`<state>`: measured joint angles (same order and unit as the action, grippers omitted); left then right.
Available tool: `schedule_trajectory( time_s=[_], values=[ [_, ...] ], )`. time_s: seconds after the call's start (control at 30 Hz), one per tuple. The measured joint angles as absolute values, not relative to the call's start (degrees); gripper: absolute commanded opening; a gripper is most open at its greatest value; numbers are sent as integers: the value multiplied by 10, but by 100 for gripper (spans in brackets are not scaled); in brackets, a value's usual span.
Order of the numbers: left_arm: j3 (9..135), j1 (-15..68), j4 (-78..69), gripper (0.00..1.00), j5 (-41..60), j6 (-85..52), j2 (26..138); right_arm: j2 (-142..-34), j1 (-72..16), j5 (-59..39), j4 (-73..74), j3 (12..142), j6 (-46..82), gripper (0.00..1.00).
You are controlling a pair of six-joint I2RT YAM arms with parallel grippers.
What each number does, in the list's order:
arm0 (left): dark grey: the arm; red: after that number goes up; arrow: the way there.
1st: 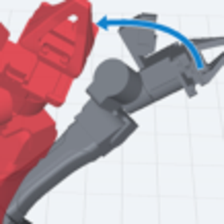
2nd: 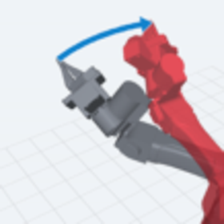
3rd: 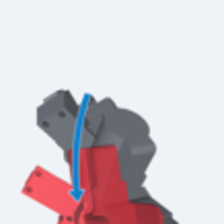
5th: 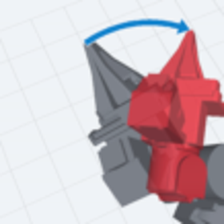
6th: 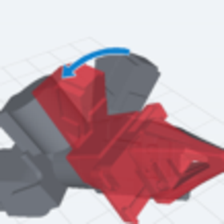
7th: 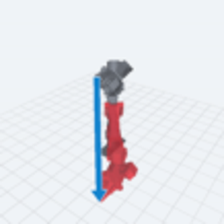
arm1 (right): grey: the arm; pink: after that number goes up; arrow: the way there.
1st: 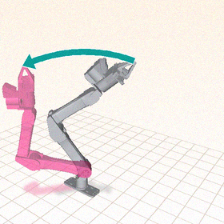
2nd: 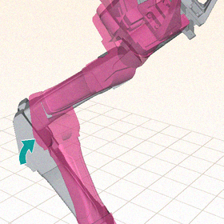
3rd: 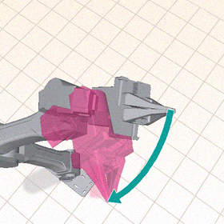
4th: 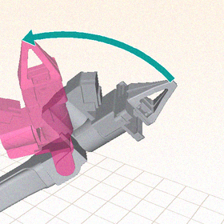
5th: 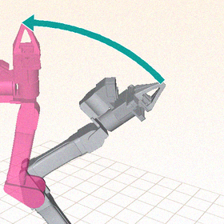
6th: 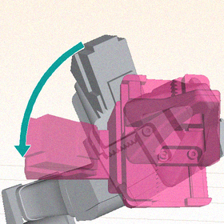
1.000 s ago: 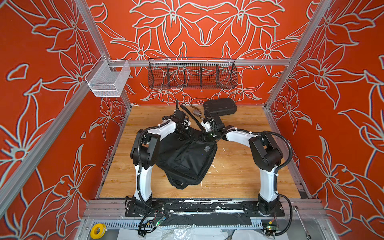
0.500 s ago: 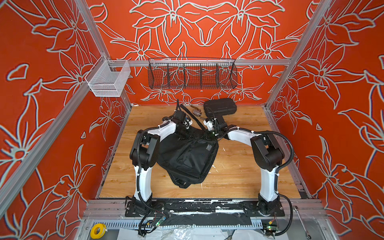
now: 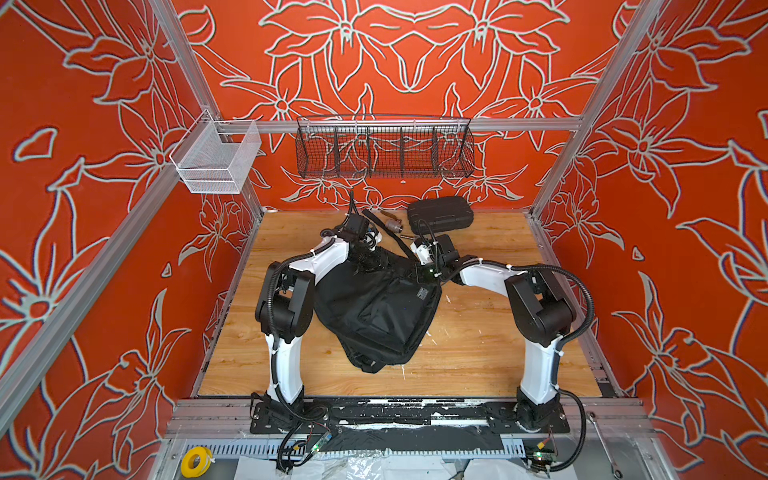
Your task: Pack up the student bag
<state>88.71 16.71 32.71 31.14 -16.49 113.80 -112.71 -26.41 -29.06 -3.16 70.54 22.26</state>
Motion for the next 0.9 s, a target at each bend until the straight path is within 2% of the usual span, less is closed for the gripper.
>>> schedule_trajectory(
  time_s=[0.5,0.67,0.9],
  values=[
    [818,219,418,63,263,-88,1089,-1124,-285,-290,4,680,188,0],
    [820,230,428,49,228,-91,1092,-1109,-290,-313,17,654,176,0],
    [822,229,424,24,185,-107,1101,-1089,-295,-347,27,627,174,0]
  ],
)
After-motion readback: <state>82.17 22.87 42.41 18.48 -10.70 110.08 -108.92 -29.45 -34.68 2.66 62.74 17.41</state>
